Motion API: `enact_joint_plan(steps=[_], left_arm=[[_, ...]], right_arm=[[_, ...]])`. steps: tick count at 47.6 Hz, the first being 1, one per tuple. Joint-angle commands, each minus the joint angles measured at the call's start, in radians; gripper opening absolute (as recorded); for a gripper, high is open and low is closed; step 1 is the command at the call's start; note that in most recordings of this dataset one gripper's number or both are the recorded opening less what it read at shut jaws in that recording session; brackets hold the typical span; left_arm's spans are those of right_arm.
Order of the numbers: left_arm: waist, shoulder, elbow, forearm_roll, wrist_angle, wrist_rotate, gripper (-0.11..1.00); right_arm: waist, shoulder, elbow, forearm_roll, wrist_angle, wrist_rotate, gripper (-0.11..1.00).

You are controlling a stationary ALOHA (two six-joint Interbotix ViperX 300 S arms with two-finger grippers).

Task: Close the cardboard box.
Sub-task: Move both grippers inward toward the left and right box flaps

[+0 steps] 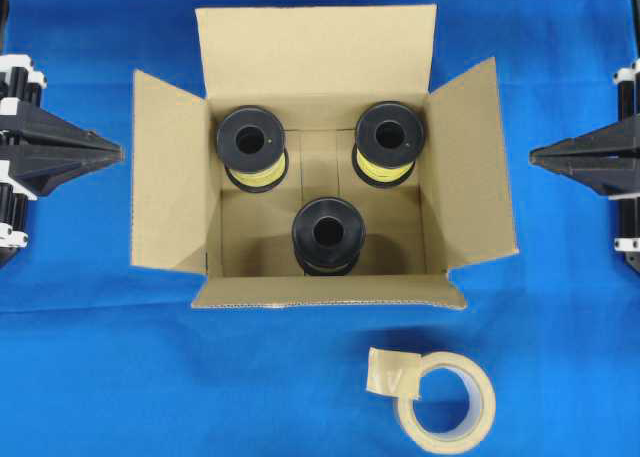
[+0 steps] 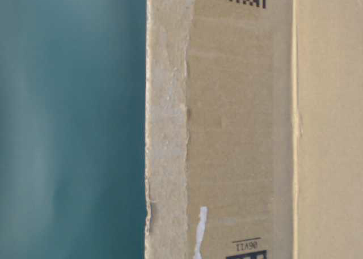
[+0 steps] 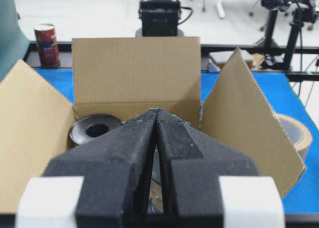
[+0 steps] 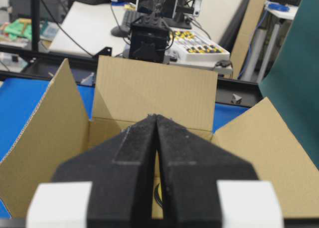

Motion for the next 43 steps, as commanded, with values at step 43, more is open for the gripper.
enact_joint_plan(steps=[43], left_arm=[[0.009, -0.06, 0.054, -0.031, 0.574, -0.009, 0.0]], right_arm=[[0.0, 0.011, 0.02, 0.026, 0.614, 0.141, 0.0]])
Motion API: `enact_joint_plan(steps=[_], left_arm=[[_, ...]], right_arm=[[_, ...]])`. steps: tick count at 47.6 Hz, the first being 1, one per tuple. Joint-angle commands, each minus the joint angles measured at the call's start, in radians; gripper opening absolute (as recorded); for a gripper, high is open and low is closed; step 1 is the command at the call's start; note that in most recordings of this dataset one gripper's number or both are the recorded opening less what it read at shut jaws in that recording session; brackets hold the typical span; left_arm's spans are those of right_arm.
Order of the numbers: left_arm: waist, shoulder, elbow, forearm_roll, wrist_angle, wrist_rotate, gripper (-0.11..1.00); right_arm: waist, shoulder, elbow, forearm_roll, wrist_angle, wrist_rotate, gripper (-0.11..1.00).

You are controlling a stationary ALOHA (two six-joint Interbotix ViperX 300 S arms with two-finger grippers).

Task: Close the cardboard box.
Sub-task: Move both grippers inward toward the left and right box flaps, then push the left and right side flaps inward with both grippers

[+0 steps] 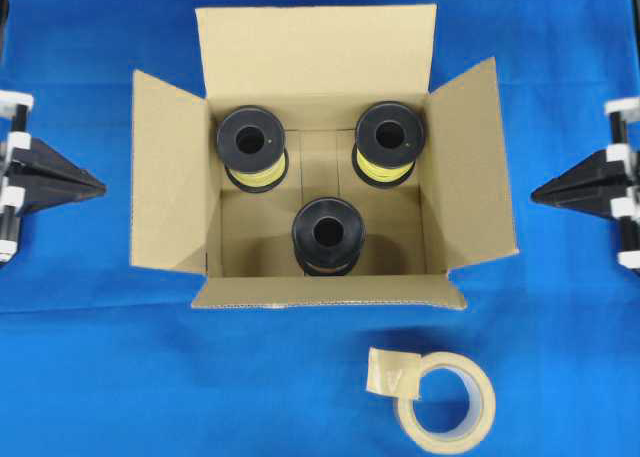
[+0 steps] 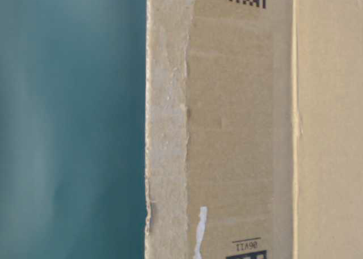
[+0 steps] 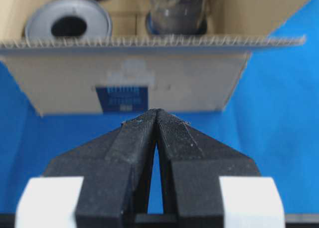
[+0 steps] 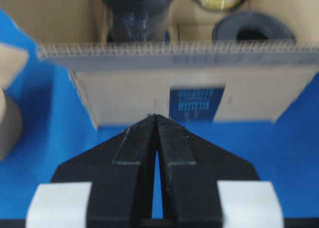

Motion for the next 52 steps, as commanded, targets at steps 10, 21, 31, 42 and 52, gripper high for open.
enact_joint_plan(steps=[10, 21, 31, 42, 52], left_arm=[[0.002, 0.117, 0.015, -0.005, -0.06, -0.003, 0.0], [0.0, 0.138, 0.018, -0.005, -0.152, -0.006, 0.0], [0.002, 0.218, 0.02, -0.005, -0.385, 0.011, 0.0], [0.002, 0.377, -0.029, -0.005, -0.517, 0.012, 0.0], [0.026, 0.517, -0.114, -0.005, -0.586, 0.026, 0.0]], right_arm=[[-0.002, 0.106, 0.026, 0.003, -0.078, 0.002, 0.0], [-0.002, 0.13, 0.028, 0.003, -0.153, 0.003, 0.0], [-0.012, 0.213, 0.008, -0.003, -0.316, 0.002, 0.0], [-0.025, 0.316, -0.066, -0.014, -0.402, -0.015, 0.0], [-0.037, 0.38, -0.112, -0.021, -0.479, -0.017, 0.0]])
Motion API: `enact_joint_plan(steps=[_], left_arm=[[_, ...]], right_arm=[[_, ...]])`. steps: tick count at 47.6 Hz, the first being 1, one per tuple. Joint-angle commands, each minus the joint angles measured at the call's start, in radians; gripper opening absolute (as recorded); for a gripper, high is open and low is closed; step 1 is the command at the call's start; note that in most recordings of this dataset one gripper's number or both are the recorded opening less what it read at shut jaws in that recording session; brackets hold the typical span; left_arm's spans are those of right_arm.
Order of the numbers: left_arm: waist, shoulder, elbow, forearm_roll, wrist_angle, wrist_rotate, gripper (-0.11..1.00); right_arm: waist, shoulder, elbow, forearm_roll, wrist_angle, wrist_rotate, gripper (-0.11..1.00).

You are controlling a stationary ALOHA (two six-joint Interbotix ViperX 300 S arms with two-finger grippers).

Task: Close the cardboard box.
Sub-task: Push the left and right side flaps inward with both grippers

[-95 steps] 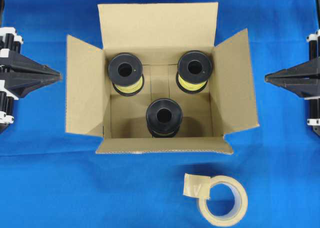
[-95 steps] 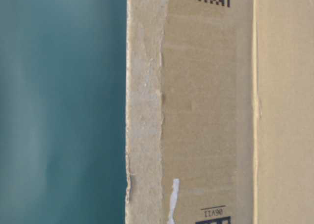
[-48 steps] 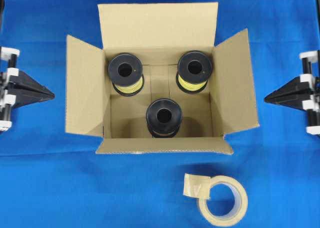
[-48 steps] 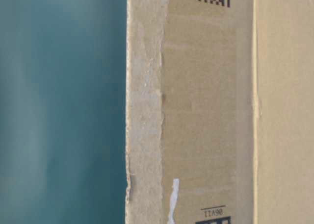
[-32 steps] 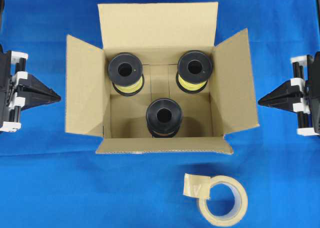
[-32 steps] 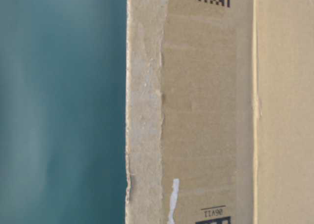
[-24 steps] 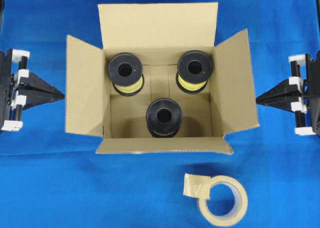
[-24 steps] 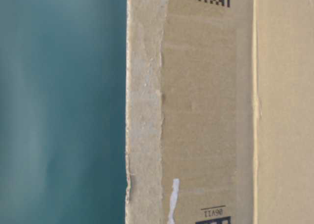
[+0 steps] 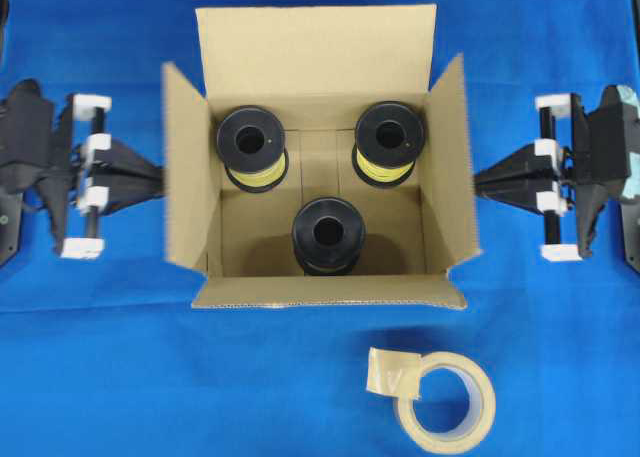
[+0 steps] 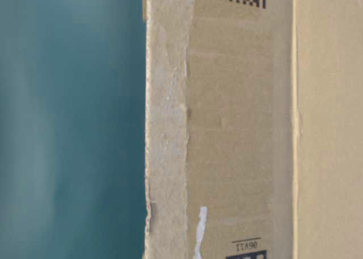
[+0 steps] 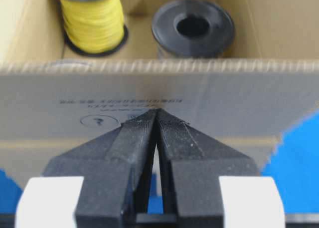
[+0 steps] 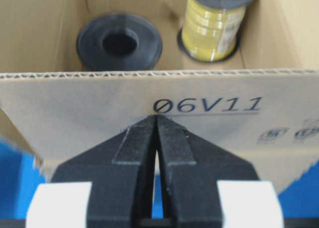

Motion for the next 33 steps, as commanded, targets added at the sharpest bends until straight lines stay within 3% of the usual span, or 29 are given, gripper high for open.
enact_joint_plan(steps=[1, 20, 33], left_arm=[[0.015, 0.048, -0.058, -0.002, -0.032, 0.005, 0.0], [0.035, 0.314, -0.245, -0.002, -0.097, 0.055, 0.0], [0.046, 0.445, -0.295, -0.002, -0.098, 0.054, 0.0]], right_arm=[[-0.008, 0.032, -0.04, -0.003, -0.055, -0.003, 0.0], [-0.031, 0.273, -0.143, -0.003, -0.176, -0.003, 0.0], [-0.044, 0.468, -0.19, 0.006, -0.218, -0.002, 0.0]])
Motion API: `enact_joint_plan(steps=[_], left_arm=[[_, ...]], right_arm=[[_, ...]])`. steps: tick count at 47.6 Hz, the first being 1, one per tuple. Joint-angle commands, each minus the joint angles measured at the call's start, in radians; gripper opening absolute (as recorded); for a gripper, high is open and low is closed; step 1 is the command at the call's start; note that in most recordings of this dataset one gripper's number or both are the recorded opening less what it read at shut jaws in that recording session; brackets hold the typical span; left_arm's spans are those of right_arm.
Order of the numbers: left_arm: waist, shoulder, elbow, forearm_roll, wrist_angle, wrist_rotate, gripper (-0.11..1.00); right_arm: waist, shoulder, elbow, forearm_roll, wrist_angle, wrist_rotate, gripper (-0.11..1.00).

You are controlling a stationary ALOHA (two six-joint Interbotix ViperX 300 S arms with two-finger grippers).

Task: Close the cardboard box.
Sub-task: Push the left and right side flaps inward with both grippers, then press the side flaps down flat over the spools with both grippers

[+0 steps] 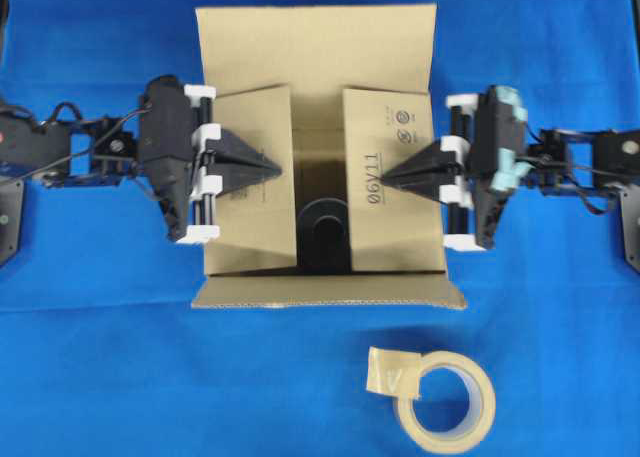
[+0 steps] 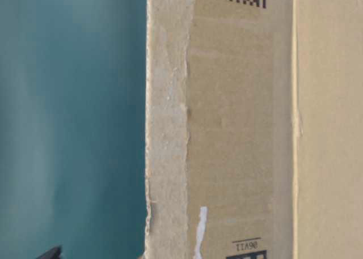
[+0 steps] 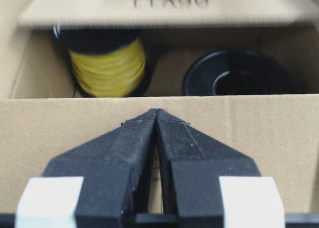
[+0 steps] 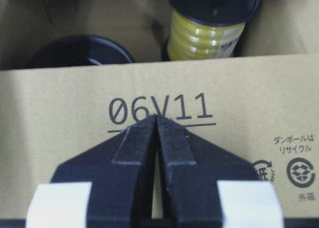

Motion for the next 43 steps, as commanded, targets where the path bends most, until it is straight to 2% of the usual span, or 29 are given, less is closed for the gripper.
enact_joint_plan(steps=[1, 12, 22, 43], left_arm=[[0.006, 0.025, -0.026, -0.002, -0.009, -0.008, 0.0], [0.003, 0.074, -0.031, -0.005, -0.014, -0.023, 0.0], [0.006, 0.092, -0.069, -0.005, -0.023, -0.009, 0.0], [0.155, 0.164, -0.212, -0.002, -0.021, 0.012, 0.0]], right_arm=[[-0.005, 0.038, -0.026, 0.008, -0.023, 0.002, 0.0], [-0.005, 0.057, -0.025, 0.02, -0.025, 0.002, 0.0], [-0.005, 0.055, -0.031, 0.018, -0.025, 0.002, 0.0], [0.0, 0.048, -0.034, 0.018, -0.025, 0.003, 0.0]])
